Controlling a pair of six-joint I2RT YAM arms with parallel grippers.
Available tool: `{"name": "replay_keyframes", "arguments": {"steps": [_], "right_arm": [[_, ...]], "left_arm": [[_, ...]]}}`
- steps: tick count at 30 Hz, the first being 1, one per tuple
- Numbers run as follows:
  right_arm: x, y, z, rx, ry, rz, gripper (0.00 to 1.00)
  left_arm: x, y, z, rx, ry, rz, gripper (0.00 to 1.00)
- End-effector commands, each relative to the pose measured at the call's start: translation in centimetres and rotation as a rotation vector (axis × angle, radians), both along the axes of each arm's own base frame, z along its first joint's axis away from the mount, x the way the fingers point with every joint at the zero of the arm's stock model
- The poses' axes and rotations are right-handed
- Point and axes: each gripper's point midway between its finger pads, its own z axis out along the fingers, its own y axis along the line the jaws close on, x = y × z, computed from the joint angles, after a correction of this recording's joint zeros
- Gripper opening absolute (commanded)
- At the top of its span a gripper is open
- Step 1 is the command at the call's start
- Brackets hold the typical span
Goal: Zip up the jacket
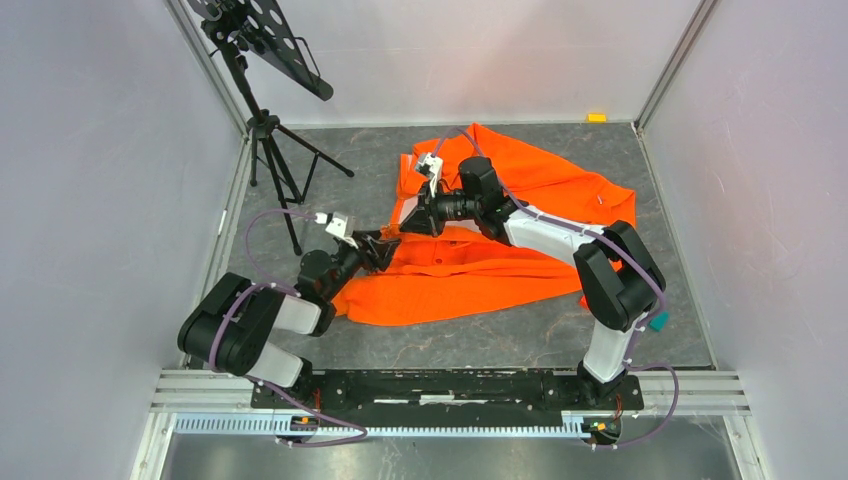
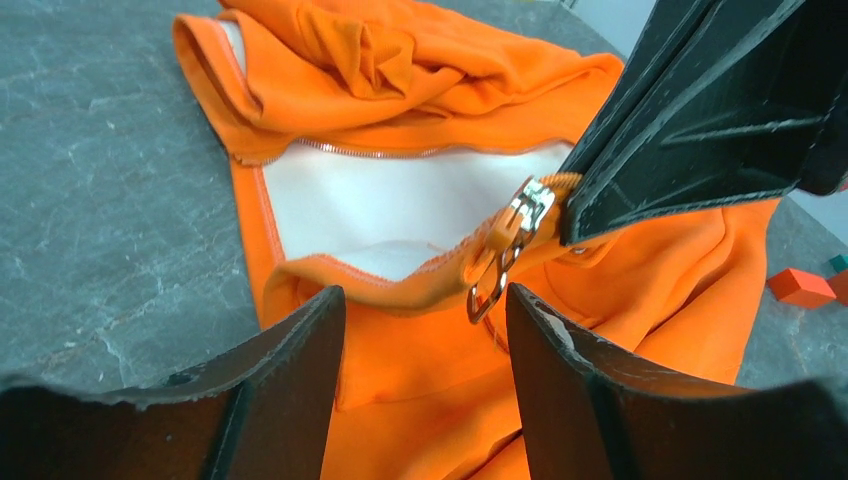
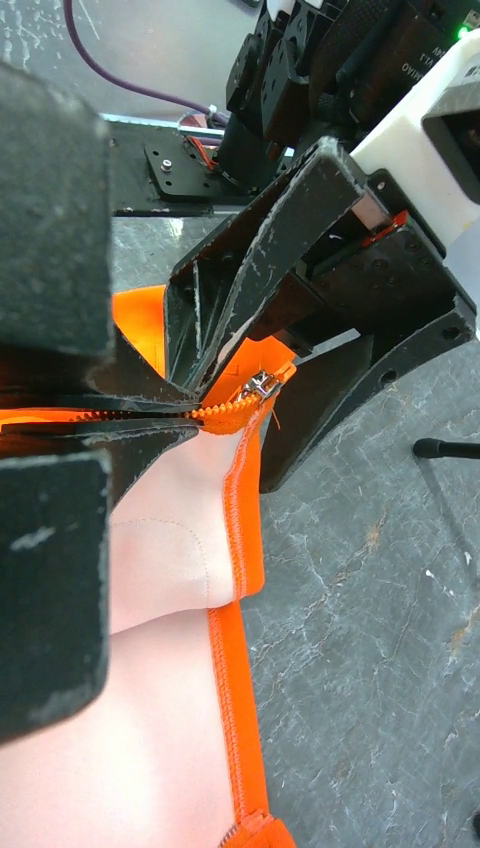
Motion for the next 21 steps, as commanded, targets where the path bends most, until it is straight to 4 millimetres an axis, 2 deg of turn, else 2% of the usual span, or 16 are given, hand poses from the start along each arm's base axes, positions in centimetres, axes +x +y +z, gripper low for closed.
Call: {"name": "replay_keyframes", "arguments": {"steps": [1, 4, 8, 11, 13, 16, 19, 21], "right_arm": [[-0.01, 0.54, 3.32, 0.074, -0.073, 0.028, 0.00], [0.00, 0.57, 3.07, 0.071, -0.068, 0.029, 0.00], [-0.01, 0.69, 3.00, 0.075, -0.064, 0.034, 0.00], [0.00, 0.68, 2.82, 0.074, -0.063, 0.035, 0.00], [-0.03, 0.74, 2.70, 0.074, -0.060, 0.039, 0.00], [0.00, 0.81, 2.57, 0.074, -0.056, 0.040, 0.00], [0.01, 0.79, 2.55, 0.074, -0.057, 0.039, 0.00], [-0.04, 0.81, 2.55, 0.075, -0.054, 0.042, 0.00]], "left_arm": [[0.87, -0.45, 4.08, -0.025, -0.162, -0.007, 0.67], [0.89, -0.27, 4.36, -0.023, -0.172, 0.002, 0.65], [0.78, -0.73, 4.47, -0.023, -0.175, -0.026, 0.56], [0.64, -0.67, 4.49, -0.028, -0.178, -0.025, 0.53], [0.60, -0.78, 4.60, -0.028, -0.181, -0.032, 0.56], [0.76, -0.79, 4.71, -0.034, -0.181, -0.028, 0.66], [0.90, -0.59, 4.90, -0.035, -0.191, -0.014, 0.66], [0.95, -0.74, 4.91, -0.036, -0.190, -0.021, 0.61]]}}
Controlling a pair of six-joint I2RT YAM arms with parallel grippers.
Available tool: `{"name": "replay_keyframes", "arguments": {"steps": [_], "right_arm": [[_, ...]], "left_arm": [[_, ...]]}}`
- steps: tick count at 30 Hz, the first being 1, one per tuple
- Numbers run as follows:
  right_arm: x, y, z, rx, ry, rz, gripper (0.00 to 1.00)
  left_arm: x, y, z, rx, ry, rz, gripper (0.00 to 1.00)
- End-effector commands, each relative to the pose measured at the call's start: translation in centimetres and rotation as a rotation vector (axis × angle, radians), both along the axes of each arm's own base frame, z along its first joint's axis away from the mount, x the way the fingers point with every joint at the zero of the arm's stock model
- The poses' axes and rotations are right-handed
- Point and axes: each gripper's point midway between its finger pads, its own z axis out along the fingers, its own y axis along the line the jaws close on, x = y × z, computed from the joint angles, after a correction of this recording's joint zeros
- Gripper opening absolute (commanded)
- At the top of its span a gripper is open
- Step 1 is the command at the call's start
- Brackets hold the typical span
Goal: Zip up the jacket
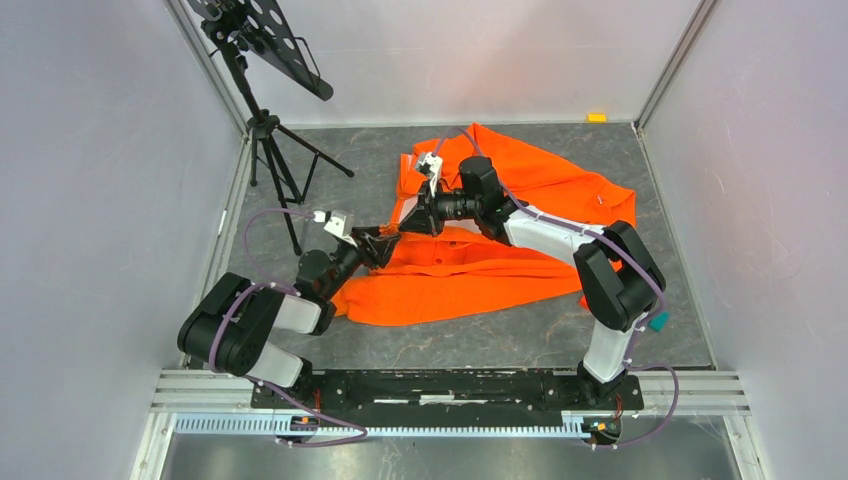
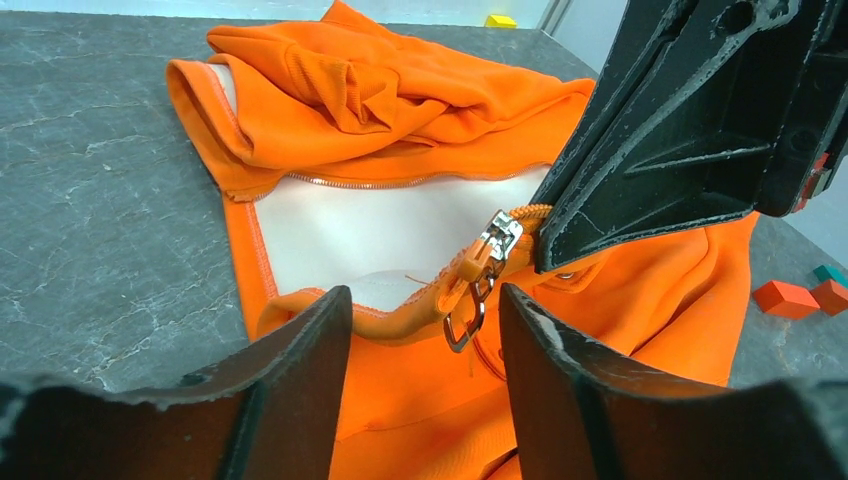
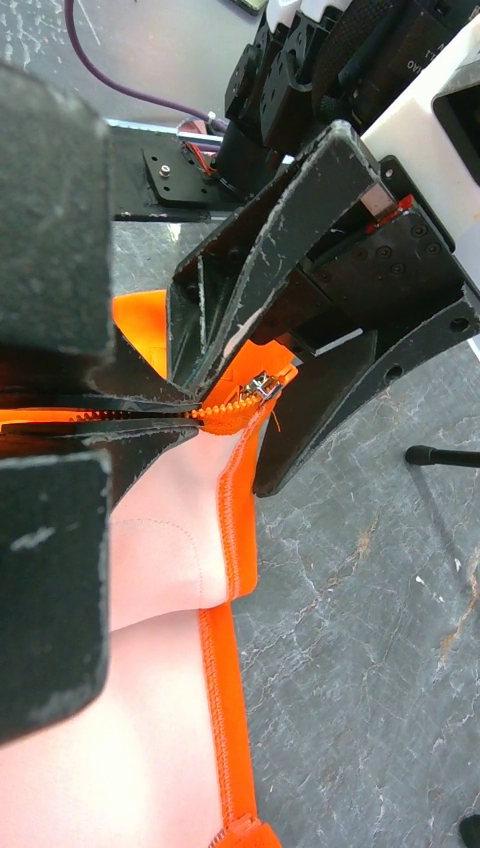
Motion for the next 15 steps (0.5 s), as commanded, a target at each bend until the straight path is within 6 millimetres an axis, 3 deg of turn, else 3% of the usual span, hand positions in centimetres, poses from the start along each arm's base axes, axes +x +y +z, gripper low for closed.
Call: {"name": "replay_keyframes", "arguments": {"steps": [1, 6, 12, 15], "right_arm": [[0.06, 0.65, 2.15, 0.059, -0.050, 0.032, 0.00], [0.02, 0.64, 2.18, 0.060, -0.049, 0.032, 0.00], [0.00, 0.67, 2.00, 0.060, -0.047, 0.034, 0.00], [0.05, 0.66, 1.90, 0.059, -0.048, 0.033, 0.00]], "left_arm": [[0.75, -0.45, 2.92, -0.010, -0.121, -0.009, 0.59], [0.84, -0.63, 3.06, -0.016, -0.126, -0.015, 0.55], [0.58, -0.47, 3.29, -0.019, -0.133, -0.011, 0.60], [0.32, -0.53, 3.12, -0.020, -0.127, -0.020, 0.45]]}}
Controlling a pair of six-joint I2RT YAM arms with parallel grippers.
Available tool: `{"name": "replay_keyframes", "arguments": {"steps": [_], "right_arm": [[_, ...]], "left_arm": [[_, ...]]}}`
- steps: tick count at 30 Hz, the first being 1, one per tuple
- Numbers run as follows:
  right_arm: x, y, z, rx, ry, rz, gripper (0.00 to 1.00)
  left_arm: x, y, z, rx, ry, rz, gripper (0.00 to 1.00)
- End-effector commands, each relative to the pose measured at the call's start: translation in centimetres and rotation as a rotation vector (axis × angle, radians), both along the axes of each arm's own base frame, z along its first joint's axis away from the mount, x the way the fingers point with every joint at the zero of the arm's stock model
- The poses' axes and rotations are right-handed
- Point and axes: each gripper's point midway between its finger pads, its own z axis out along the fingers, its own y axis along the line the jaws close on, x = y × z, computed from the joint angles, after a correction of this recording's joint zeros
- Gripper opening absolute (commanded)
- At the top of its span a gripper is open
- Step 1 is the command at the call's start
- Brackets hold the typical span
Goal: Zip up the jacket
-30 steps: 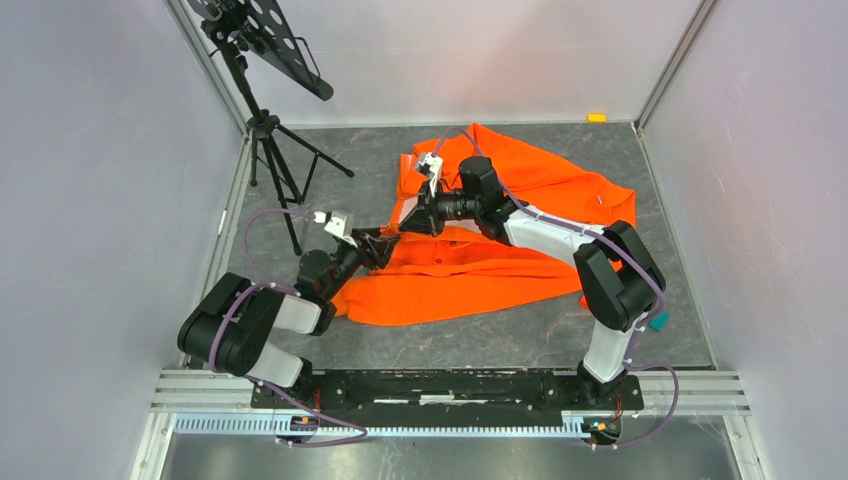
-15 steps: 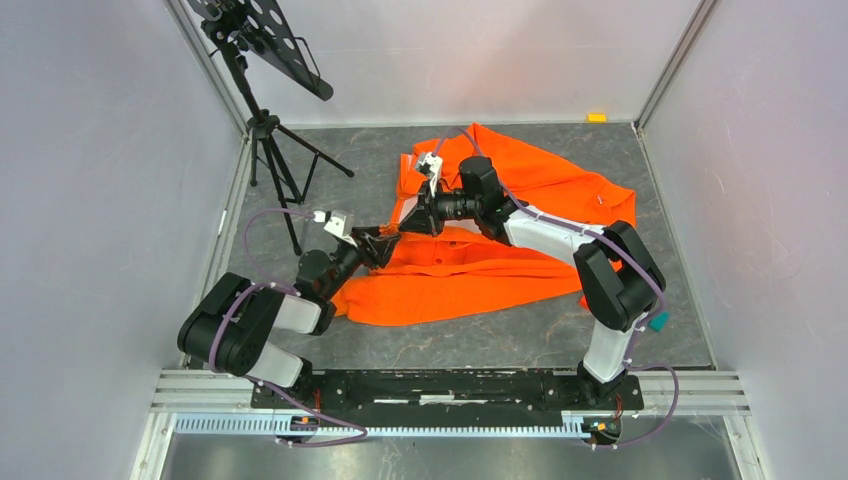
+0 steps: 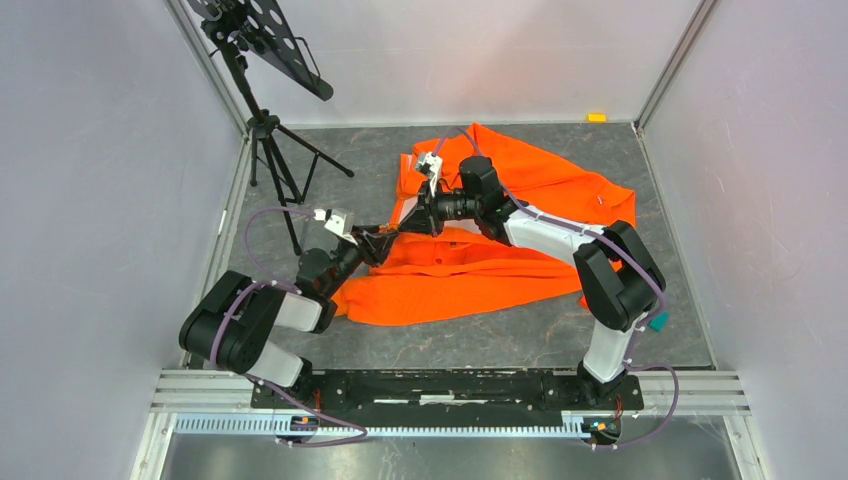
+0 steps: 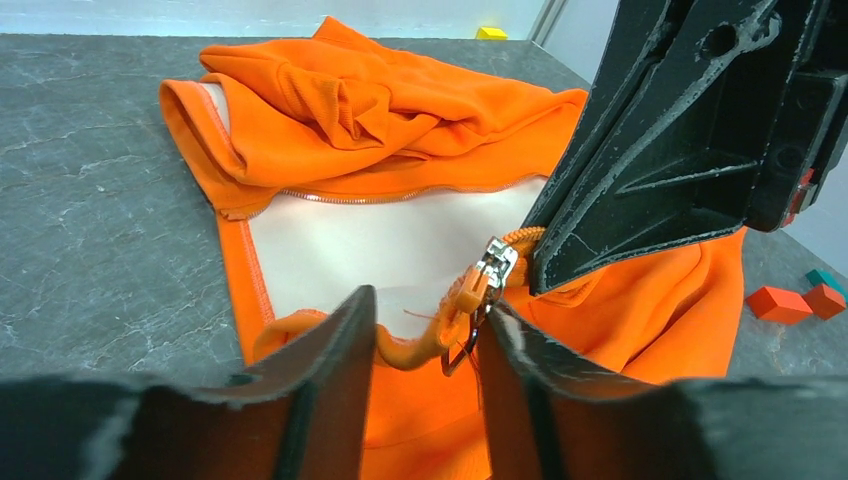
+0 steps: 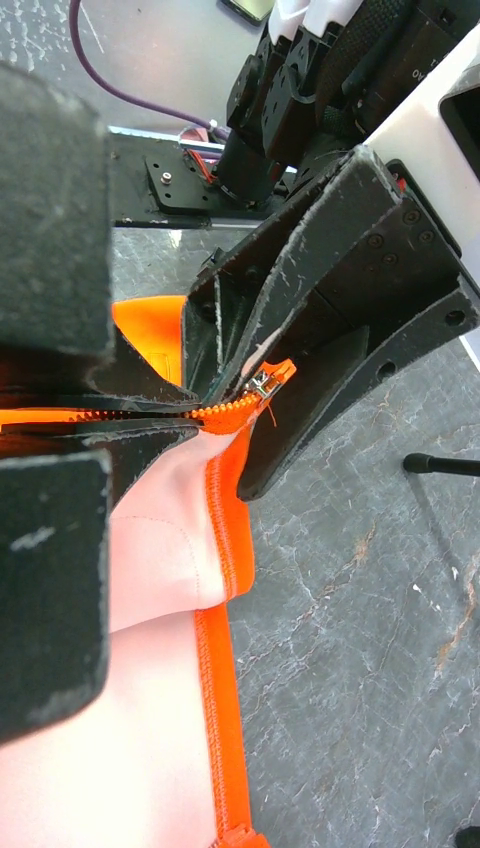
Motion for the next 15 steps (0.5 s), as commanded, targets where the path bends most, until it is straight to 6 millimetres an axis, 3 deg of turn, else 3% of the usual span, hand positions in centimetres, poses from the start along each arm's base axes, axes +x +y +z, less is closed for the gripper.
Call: {"name": "replay_keyframes", "arguments": {"steps": [1, 5, 8, 15], "right_arm": [[0.3, 0.6, 1.6, 0.047, -0.050, 0.020, 0.00], [0.6, 0.4, 1.3, 0.028, -0.061, 0.008, 0.00], [0.9, 0.2, 0.8, 0.003, -0.070, -0.012, 0.00], [1.2, 0.1, -0.5, -0.008, -0.059, -0.036, 0.12]], "left_arm": [[-0.1, -0.2, 2.3, -0.016, -0.097, -0.010, 0.39], [-0.1, 1.0, 1.5, -0.037, -0.020, 0.058, 0.18], [-0.2, 1.3, 0.0, -0.029, 0.137, 0.084, 0.03], [-1.8, 1.9, -1.5, 0.011, 0.332, 0.100, 0.02]]}}
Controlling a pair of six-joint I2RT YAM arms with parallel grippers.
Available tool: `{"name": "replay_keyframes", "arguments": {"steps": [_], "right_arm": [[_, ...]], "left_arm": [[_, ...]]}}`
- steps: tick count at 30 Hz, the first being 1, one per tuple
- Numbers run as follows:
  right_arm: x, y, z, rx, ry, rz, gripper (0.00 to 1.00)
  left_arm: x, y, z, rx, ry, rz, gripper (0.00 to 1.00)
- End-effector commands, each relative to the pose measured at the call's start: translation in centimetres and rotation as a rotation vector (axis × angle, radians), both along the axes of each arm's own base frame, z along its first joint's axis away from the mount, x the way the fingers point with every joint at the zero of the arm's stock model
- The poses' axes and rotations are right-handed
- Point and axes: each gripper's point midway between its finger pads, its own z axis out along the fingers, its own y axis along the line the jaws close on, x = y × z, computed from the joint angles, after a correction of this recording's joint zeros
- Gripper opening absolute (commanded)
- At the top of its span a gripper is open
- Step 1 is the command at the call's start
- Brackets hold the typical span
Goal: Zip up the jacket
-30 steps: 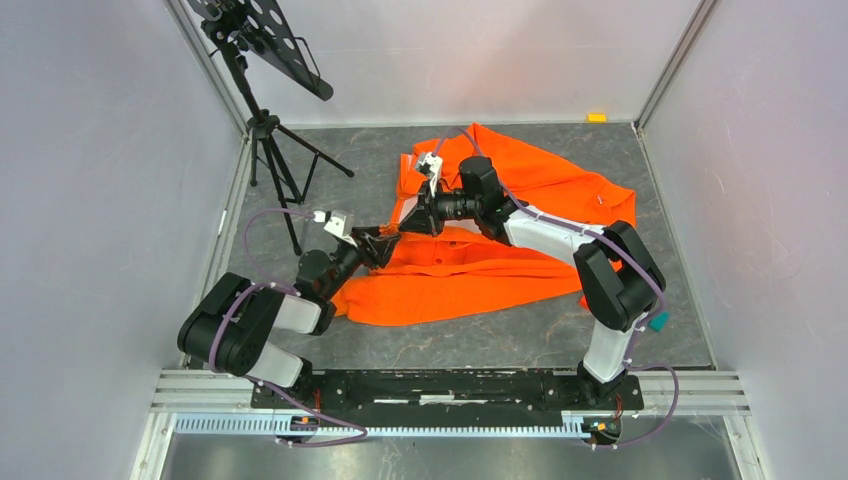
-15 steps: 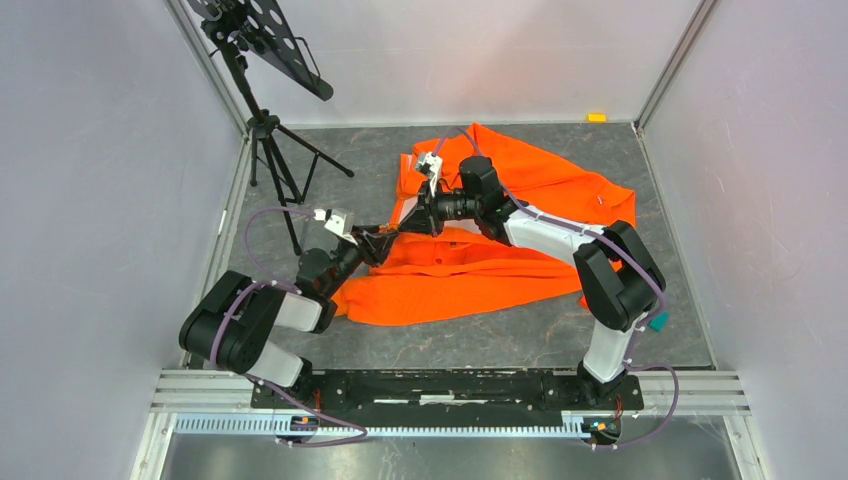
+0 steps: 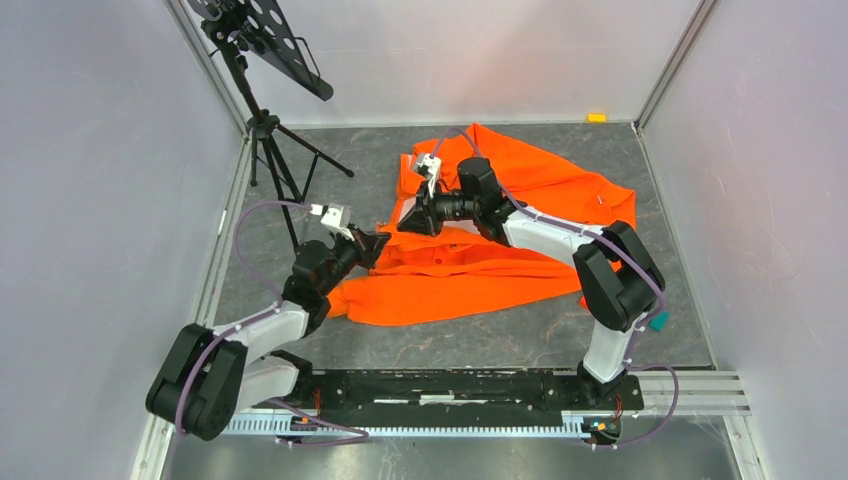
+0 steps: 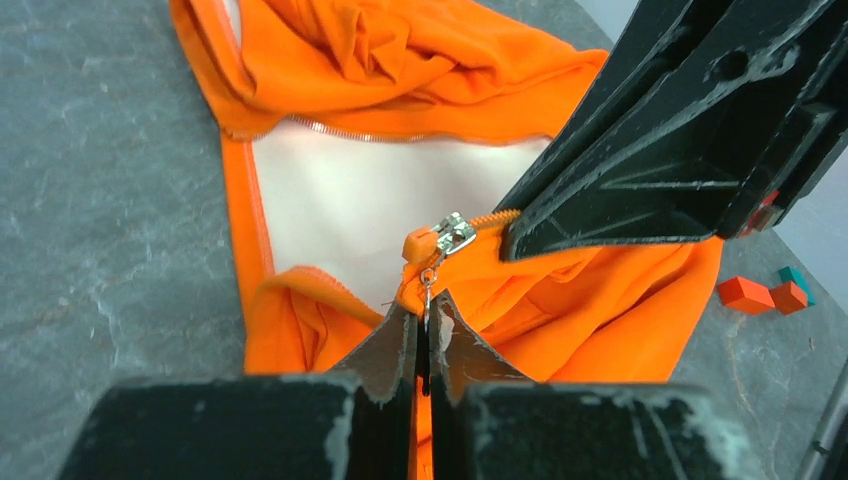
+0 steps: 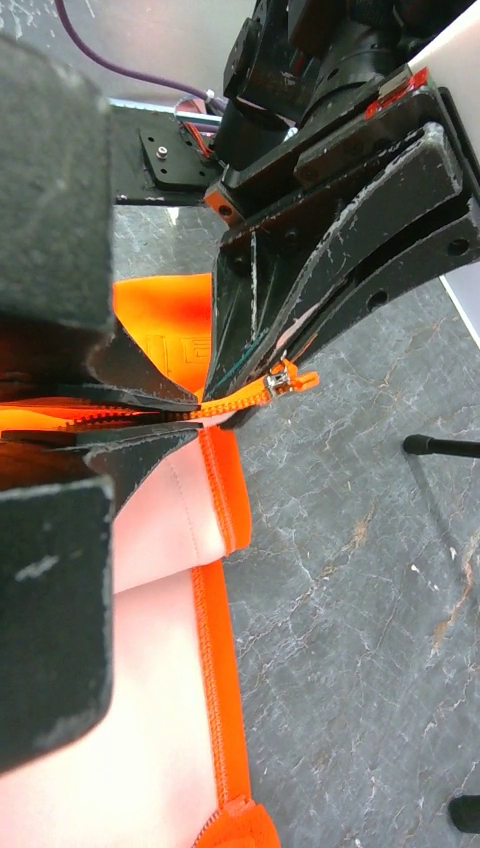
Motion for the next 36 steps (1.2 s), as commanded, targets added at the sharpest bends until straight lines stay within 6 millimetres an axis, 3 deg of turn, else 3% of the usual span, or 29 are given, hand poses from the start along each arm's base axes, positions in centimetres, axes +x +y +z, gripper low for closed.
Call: {"name": "replay_keyframes", "arguments": {"steps": [1, 5, 9, 12, 15, 21, 24, 26, 30, 31, 36], "right_arm": [[0.7, 0.2, -0.2, 0.008, -0.021, -0.009, 0.14], [1.8, -0.2, -0.3, -0.030, -0.065, -0.062, 0.33], [5.9, -2.1, -0.3, -0.151, -0.180, -0.243, 0.44], [9.5, -3.7, -0.3, -0.250, -0.315, -0.351, 0.48], [12.7, -4.0, -0.3, -0.328, -0.386, -0.373, 0.50], [18.2, -2.7, -0.1, -0.375, -0.436, -0.390, 0.54], [19.0, -2.1, -1.1, -0.374, -0.459, -0.348, 0.55], [18.4, -1.0, -1.9, -0.356, -0.478, -0.266, 0.50], [18.9, 0.2, -3.3, -0.336, -0.445, -0.261, 0.19], [19.1, 0.4, -3.8, -0.330, -0.417, -0.275, 0.15], [18.3, 1.7, -7.5, -0.319, -0.309, -0.259, 0.17]], "left_arm": [[-0.9, 1.0, -2.1, -0.001, 0.164, 0.054, 0.02], [-1.3, 0.1, -2.8, -0.043, 0.232, 0.017, 0.02], [-1.6, -0.5, -4.9, -0.060, 0.356, 0.011, 0.02], [-1.7, -0.9, -6.4, -0.049, 0.462, 0.006, 0.02], [-1.8, -1.9, -6.9, -0.042, 0.518, -0.052, 0.02], [-1.4, -2.3, -7.2, -0.033, 0.553, -0.061, 0.02], [-1.3, -2.3, -7.3, -0.043, 0.567, -0.051, 0.02], [-1.4, -2.2, -7.8, -0.039, 0.578, -0.044, 0.02], [-1.6, -2.1, -8.4, -0.033, 0.596, -0.038, 0.02], [-1.6, -2.0, -8.6, -0.032, 0.601, -0.039, 0.02], [-1.6, -2.0, -8.6, -0.032, 0.614, -0.043, 0.02]]}}
